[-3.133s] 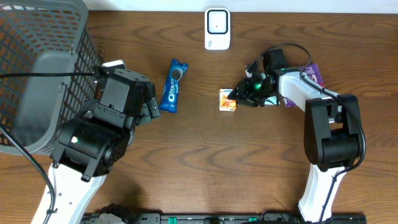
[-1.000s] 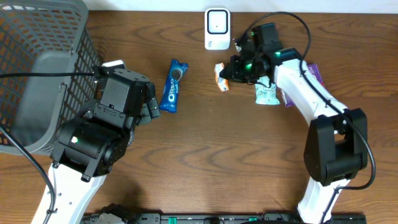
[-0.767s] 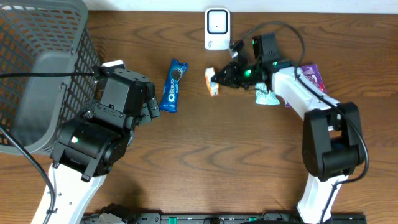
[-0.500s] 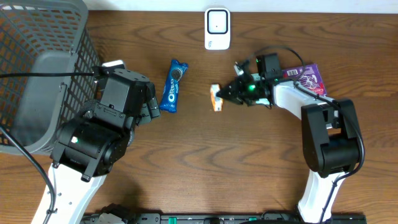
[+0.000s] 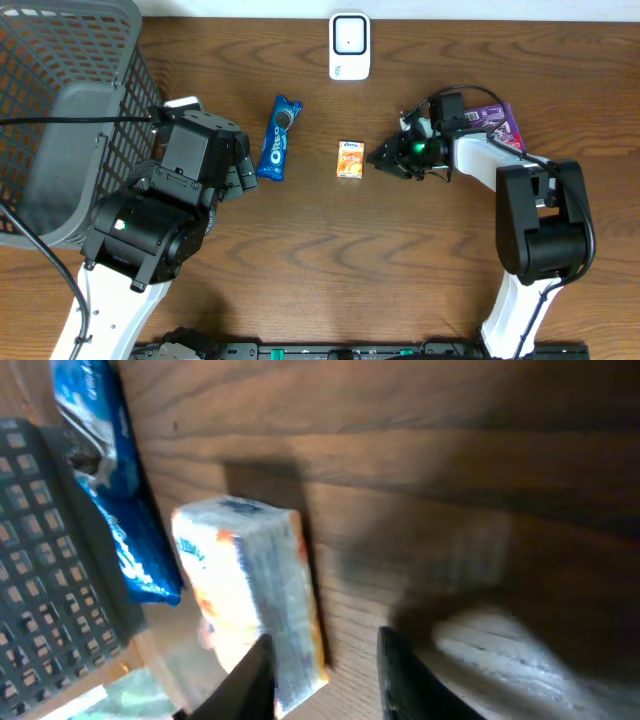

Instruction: Scan the item barcode

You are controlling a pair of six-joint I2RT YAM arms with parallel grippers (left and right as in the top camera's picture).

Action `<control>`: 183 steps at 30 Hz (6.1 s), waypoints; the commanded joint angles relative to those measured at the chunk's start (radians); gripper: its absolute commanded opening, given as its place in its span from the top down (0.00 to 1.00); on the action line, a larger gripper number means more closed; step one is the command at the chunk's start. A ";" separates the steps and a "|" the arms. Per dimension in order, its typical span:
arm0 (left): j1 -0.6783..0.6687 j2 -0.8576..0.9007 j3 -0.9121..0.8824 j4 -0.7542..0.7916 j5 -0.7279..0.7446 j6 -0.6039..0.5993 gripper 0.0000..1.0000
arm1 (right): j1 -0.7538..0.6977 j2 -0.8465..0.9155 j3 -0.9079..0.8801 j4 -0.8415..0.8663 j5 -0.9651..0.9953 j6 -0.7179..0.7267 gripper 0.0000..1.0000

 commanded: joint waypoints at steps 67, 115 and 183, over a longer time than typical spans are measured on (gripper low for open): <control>0.006 -0.001 0.005 -0.002 -0.010 0.010 0.02 | 0.020 -0.036 0.019 0.560 -0.734 0.043 0.99; 0.006 -0.001 0.005 -0.002 -0.010 0.010 0.02 | 0.050 -0.134 0.276 -0.267 0.383 -0.201 0.58; 0.006 0.000 0.005 -0.002 -0.010 0.010 0.02 | 0.386 -0.169 0.273 -0.199 0.936 -0.219 0.99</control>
